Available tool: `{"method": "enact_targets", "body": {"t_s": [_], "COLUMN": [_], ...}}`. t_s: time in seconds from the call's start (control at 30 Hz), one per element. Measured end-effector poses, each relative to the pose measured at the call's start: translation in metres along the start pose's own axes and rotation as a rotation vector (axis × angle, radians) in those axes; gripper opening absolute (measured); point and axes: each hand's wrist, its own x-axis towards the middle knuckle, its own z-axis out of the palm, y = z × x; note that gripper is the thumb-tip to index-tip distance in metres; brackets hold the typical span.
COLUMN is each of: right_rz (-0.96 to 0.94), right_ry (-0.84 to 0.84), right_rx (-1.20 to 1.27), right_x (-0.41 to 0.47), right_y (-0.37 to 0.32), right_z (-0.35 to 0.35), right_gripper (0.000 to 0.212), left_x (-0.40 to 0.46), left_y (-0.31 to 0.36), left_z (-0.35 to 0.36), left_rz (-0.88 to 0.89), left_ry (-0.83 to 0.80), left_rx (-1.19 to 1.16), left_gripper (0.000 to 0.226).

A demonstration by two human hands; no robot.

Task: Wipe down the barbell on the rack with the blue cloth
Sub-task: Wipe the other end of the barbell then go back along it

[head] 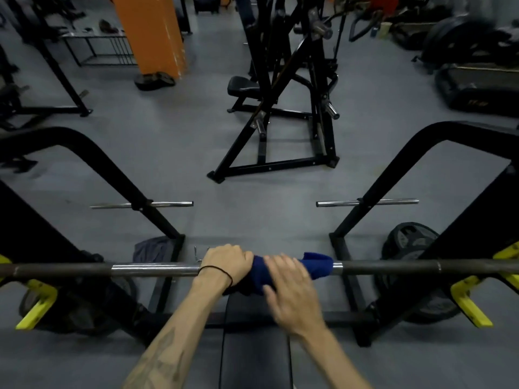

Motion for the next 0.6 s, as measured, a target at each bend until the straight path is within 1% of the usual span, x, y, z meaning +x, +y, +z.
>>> {"method": "enact_targets", "body": {"t_s": [0.03, 0.1, 0.13, 0.2, 0.23, 0.27, 0.33, 0.4, 0.43, 0.47, 0.5, 0.53, 0.57, 0.6], "right_rz": [0.013, 0.163, 0.261, 0.453, 0.466, 0.407, 0.236, 0.022, -0.072, -0.121, -0.106, -0.031, 0.092, 0.228], "right_ry": [0.041, 0.124, 0.147, 0.215, 0.215, 0.184, 0.042, -0.062, -0.083, -0.064, -0.015, 0.040, 0.079, 0.118], "right_rx": [-0.042, -0.083, -0.073, -0.012, 0.029, 0.075, 0.112, 0.062, 0.011, -0.045, -0.083, -0.098, -0.088, -0.053], "right_x": [-0.006, -0.017, -0.017, -0.008, -0.001, 0.004, -0.001, -0.005, -0.006, -0.007, -0.008, -0.011, -0.014, -0.013], "right_y": [0.026, 0.059, 0.058, 0.026, 0.003, -0.018, -0.042, -0.020, 0.002, 0.025, 0.046, 0.061, 0.062, 0.048], "right_z": [-0.011, -0.032, -0.033, -0.015, -0.005, 0.003, 0.011, -0.001, -0.008, -0.017, -0.026, -0.033, -0.035, -0.029], "right_gripper": [0.052, 0.052, 0.053, 0.060, 0.064, 0.067, 0.072, 0.071, 0.068, 0.063, 0.059, 0.056, 0.055, 0.057], "left_x": [0.000, -0.001, -0.002, -0.002, -0.001, -0.001, -0.002, -0.001, 0.000, 0.000, 0.000, 0.000, 0.000, 0.000], "left_y": [0.000, 0.002, 0.003, 0.005, 0.006, 0.005, 0.005, 0.003, 0.001, 0.000, 0.000, 0.000, 0.001, 0.002], "left_z": [0.001, 0.002, 0.003, 0.002, 0.002, 0.004, 0.007, 0.008, 0.008, 0.009, 0.008, 0.007, 0.007, 0.007], "left_rz": [-0.005, -0.043, -0.079, -0.158, -0.174, -0.173, -0.129, -0.079, -0.063, -0.048, -0.036, -0.036, -0.037, -0.045], "left_ry": [0.010, 0.021, 0.027, 0.066, 0.084, 0.097, 0.104, 0.095, 0.089, 0.083, 0.078, 0.070, 0.061, 0.052], "left_rx": [-0.011, -0.059, -0.105, -0.183, -0.193, -0.185, -0.138, -0.102, -0.089, -0.080, -0.074, -0.083, -0.107, -0.145], "left_gripper": [0.033, 0.035, 0.037, 0.041, 0.042, 0.042, 0.041, 0.037, 0.036, 0.035, 0.035, 0.038, 0.042, 0.046]}}
